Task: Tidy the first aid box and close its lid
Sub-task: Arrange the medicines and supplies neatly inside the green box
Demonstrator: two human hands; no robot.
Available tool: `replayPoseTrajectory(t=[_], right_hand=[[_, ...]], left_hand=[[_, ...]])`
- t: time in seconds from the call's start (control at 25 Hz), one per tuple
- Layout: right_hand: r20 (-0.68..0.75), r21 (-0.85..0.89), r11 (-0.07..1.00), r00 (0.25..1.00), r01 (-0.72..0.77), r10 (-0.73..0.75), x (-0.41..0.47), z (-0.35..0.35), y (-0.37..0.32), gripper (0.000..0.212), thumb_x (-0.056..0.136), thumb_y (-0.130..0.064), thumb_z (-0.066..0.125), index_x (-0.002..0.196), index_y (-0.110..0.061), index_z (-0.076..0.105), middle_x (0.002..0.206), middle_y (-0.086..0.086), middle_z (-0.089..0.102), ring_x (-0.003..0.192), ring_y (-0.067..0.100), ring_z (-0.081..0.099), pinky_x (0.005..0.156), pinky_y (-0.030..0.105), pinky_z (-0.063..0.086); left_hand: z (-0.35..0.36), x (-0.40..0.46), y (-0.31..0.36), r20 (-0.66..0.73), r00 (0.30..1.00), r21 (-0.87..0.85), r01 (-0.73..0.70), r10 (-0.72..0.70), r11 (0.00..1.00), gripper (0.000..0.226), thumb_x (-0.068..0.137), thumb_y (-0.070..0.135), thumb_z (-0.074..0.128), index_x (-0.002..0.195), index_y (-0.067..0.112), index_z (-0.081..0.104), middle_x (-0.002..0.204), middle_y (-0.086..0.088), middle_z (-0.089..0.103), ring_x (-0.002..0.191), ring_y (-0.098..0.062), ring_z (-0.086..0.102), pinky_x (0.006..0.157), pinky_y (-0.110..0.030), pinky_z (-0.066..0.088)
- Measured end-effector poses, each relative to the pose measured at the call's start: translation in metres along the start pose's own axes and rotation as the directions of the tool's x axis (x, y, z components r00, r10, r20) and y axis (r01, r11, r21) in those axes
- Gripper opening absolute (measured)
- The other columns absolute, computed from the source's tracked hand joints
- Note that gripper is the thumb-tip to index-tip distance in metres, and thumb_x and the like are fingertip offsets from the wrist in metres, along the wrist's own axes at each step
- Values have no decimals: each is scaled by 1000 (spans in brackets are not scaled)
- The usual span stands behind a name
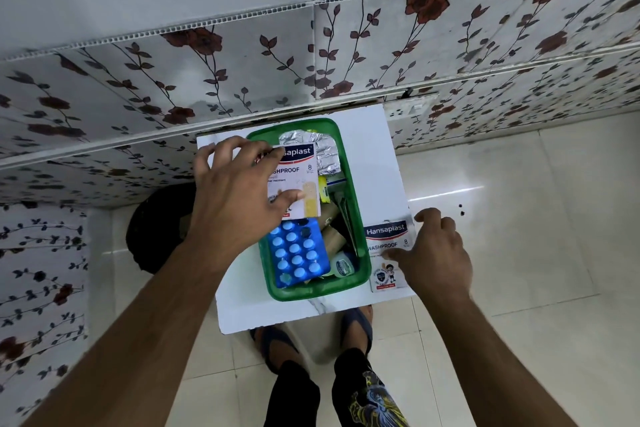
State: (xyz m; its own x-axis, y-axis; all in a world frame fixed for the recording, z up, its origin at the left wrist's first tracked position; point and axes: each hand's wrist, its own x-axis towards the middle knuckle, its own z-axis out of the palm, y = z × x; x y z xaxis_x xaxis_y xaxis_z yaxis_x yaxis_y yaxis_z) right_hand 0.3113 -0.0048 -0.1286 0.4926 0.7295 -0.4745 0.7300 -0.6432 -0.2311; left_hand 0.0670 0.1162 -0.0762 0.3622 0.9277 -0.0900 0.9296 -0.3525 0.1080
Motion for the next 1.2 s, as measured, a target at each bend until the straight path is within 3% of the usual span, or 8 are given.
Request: replayPoseTrajectory(t=[0.12, 0.36, 0.52, 0.6, 0.76, 0.88, 1.04, 1.2], right_hand=[[73, 56, 995, 994, -86, 81, 6, 2, 9, 72, 67, -43, 83, 127, -25, 47, 114, 0, 67, 99, 26, 66, 80, 42, 54], [-10, 300, 946, 992, -119, 128, 1, -31, 1, 18, 86, -24, 67, 104, -22, 66, 87, -5, 70, 73, 17, 63, 61, 28, 49], [-214, 737, 666, 974, 111, 75, -28, -100, -26, 12, 86, -12, 70, 93, -22, 68, 83, 3, 71, 67, 16, 66, 51, 28, 50], [-110, 821, 558, 992, 122, -55, -44, -106, -57, 16, 85, -4, 70, 90, -19, 68, 78, 4, 69, 62, 11, 65, 46, 22, 49], [149, 568, 815, 960, 114, -238, -52, -57, -103, 18, 83, -12, 74, 81, -28, 64, 70, -6, 68, 70, 16, 68, 60, 33, 56], [84, 283, 920, 949, 270, -305, -49, -40, -111, 17, 85, -18, 68, 97, -27, 62, 83, -9, 70, 82, 21, 66, 69, 31, 52], [-5, 46, 919, 920, 392, -392, -61, -28, -113, 25, 87, -24, 63, 111, -21, 59, 106, 1, 71, 91, 27, 67, 70, 31, 50], [-228, 41, 952, 930, 305, -288, -55, -37, -92, 36, 90, -37, 58, 123, -23, 59, 108, 2, 65, 92, 28, 66, 69, 37, 53]], left_hand=[[2, 2, 1, -21, 1000, 2, -22, 22, 1000, 67, 79, 66, 51, 128, 22, 59, 129, 2, 61, 123, -30, 44, 103, -51, 22], [6, 1, 2, 6, 999, 10, -34, 34, 999, 69, 79, 68, 47, 129, 23, 58, 131, 2, 60, 124, -30, 43, 105, -52, 20], [4, -3, 7, -30, 998, -75, -53, 51, 996, 65, 82, 63, 49, 132, 22, 55, 132, 0, 60, 125, -29, 45, 105, -46, 19], [2, -14, 3, -92, 995, -192, 8, -26, 981, 54, 87, 53, 52, 131, 23, 55, 133, 1, 60, 125, -27, 45, 105, -43, 21], [3, -35, -16, -140, 962, -391, 163, -233, 906, 40, 88, 32, 52, 127, 24, 58, 128, 1, 63, 119, -27, 48, 100, -45, 33], [6, -41, -28, -136, 957, -445, 171, -255, 879, 39, 86, 28, 53, 124, 23, 61, 124, 1, 64, 116, -29, 51, 97, -45, 39], [17, -56, -37, -100, 957, -493, 190, -273, 849, 36, 86, 25, 55, 122, 21, 63, 120, 1, 66, 111, -26, 55, 93, -43, 45], [33, -61, -32, 170, 876, -678, 437, -452, 592, 25, 89, 20, 59, 114, 23, 65, 101, 3, 69, 85, -11, 63, 75, -27, 48]])
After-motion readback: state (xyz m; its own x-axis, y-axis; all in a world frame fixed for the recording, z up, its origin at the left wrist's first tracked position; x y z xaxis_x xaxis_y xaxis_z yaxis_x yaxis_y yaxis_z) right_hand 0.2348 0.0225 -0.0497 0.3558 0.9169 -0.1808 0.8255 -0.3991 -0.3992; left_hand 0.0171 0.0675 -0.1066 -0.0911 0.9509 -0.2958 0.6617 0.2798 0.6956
